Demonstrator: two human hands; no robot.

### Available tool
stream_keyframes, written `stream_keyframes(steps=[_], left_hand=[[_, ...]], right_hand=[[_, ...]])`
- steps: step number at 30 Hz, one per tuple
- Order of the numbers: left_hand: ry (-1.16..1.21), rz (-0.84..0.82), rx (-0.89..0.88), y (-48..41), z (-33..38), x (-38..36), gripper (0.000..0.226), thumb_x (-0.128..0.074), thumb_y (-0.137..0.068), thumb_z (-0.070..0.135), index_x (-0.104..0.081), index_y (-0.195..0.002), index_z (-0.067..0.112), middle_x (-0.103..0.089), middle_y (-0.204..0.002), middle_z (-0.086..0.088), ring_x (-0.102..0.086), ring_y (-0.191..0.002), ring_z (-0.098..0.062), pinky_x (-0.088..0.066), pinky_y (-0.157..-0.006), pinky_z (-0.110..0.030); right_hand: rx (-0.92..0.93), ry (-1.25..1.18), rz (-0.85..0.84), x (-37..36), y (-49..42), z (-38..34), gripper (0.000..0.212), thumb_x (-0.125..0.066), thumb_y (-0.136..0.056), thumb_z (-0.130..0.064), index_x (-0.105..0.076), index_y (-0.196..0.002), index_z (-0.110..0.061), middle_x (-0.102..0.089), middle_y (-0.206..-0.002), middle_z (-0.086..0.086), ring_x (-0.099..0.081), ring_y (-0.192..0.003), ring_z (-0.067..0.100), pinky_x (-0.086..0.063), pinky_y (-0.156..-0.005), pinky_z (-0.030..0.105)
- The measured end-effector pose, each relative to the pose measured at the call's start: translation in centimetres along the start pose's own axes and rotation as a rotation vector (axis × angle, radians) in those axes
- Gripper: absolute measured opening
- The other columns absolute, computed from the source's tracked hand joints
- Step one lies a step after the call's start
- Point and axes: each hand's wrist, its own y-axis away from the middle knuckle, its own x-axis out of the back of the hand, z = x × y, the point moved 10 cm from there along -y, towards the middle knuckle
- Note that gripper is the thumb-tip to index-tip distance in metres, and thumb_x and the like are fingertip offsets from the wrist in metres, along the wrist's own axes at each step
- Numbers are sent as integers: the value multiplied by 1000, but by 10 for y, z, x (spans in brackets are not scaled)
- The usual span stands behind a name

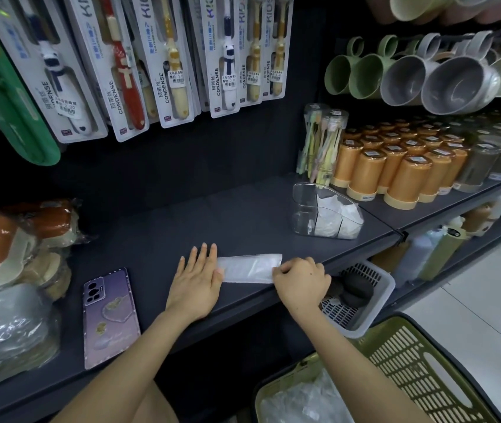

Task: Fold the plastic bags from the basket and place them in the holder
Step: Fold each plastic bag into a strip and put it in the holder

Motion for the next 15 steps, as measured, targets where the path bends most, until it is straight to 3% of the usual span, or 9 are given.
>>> stream_keyframes(steps=[2, 4, 6, 8, 10, 13, 15], left_hand=[[292, 47, 67, 3, -5, 13, 58, -21, -104, 43, 1, -154, 22, -1, -162, -2, 5, -149, -16, 2, -120, -32], [587, 111, 105, 6, -6, 31, 60, -34, -102, 44, -14, -154, 24, -14, -161, 3, -2, -149, -13, -6, -118, -31], [588, 125, 0, 5, 11, 47, 58, -49, -98, 40, -29, -150, 24, -29, -154, 10, -14, -146, -9, -14, -116, -28], [593, -1, -112, -1, 34, 48, 54, -61, -93, 31, -41, -143, 26, -46, -139, 15, -36, -136, -6, -26, -112, -27], [721, -199, -141, -3, 53, 37, 36, -67, -88, 18, -60, -123, 19, -66, -117, 5, -57, -115, -11, -42, -105, -33], [831, -329, -182, 4, 73, 34, 7, -68, -81, 11, -66, -84, 4, -62, -82, -8, -59, -81, -19, -47, -82, -37], [920, -342, -165, 10, 78, 35, 13, -66, -84, 3, -66, -75, 12, -64, -75, 1, -61, -76, -11, -47, -74, -27]], right_hand=[[12, -186, -21, 6, -1, 1, 15, -59, -92, -30, -70, -87, -21, -66, -90, -2, -59, -94, 23, -39, -83, 30], [53, -380, -81, 12, -3, 1, 12, -62, -91, -25, -64, -83, -17, -63, -78, -6, -60, -80, 16, -40, -72, 26], [129, -484, -157, 22, -6, -6, 14, -65, -89, -21, -59, -77, -18, -60, -72, -8, -57, -71, 9, -39, -64, 23], [225, -541, -236, 31, -9, -16, 18, -67, -87, -17, -57, -73, -19, -62, -69, -3, -59, -68, 11, -47, -67, 26], [324, -536, -299, 42, -11, -30, 18, -67, -86, -13, -56, -74, -20, -62, -68, -3, -58, -66, 11, -48, -67, 25], [415, -585, -375, 58, -18, -45, 18, -65, -88, -7, -55, -82, -21, -61, -69, -5, -55, -66, 9, -47, -69, 24], [434, -623, -408, 67, -23, -51, 16, -63, -89, -6, -56, -92, -21, -62, -70, -4, -54, -68, 10, -47, -70, 27]])
